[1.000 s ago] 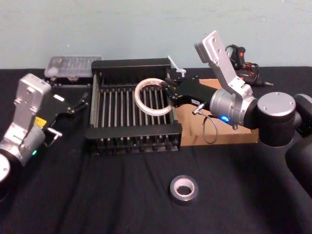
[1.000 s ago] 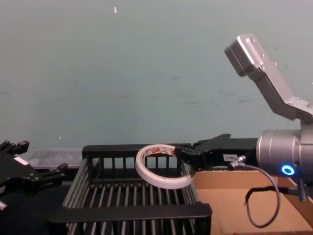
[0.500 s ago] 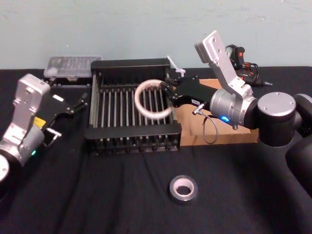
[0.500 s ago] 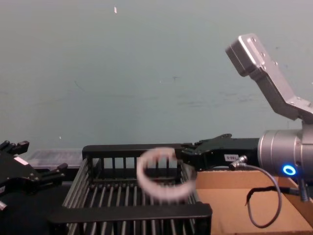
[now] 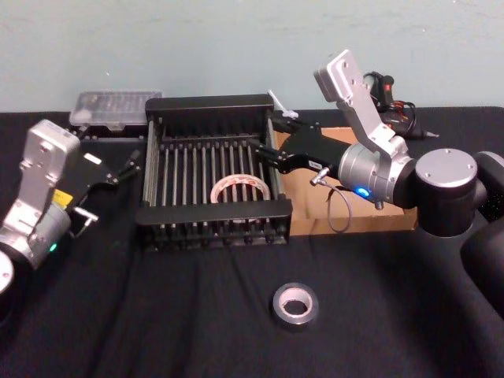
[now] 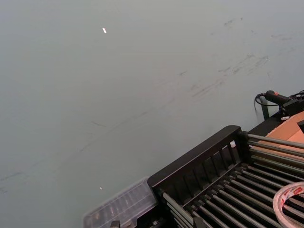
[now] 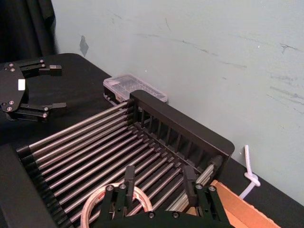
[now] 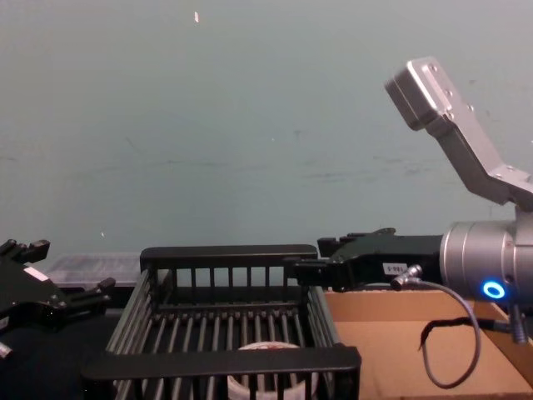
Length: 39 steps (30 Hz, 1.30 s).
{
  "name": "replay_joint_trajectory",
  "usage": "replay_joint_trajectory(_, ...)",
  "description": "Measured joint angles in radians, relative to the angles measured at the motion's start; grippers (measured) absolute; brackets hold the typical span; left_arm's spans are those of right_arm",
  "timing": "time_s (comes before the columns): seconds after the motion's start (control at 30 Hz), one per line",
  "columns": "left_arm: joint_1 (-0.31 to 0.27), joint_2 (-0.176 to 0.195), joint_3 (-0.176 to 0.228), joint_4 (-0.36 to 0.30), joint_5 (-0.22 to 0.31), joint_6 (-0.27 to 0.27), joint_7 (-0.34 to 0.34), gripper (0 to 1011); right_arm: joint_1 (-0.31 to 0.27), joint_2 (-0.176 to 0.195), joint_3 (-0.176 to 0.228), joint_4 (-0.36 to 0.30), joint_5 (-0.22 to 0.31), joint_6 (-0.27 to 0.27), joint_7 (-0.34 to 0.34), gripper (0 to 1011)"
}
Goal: Pick up the white tape and place it into the black box , Pick up the silver tape and place it into the brown box.
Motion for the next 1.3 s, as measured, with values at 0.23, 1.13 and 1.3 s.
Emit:
replay_joint_trajectory(0.23, 0.0, 0.0, 0.0, 0.0, 0.0, 0.0, 0.0, 1001, 0.0, 0.0, 0.0, -0.001, 0.0, 0.0, 0.0, 821)
replay_joint_trajectory(1.13, 0.0, 0.0, 0.0, 0.0, 0.0, 0.0, 0.0, 1001, -0.022, 0.012, 0.019, -0.039, 0.002, 0.024, -0.015, 1000)
replay_joint_trajectory(1.3, 0.0, 0.0, 0.0, 0.0, 0.0, 0.0, 0.0, 1001, -0.053, 0.037, 0.038, -0.092, 0.018, 0.048, -0.016, 1000)
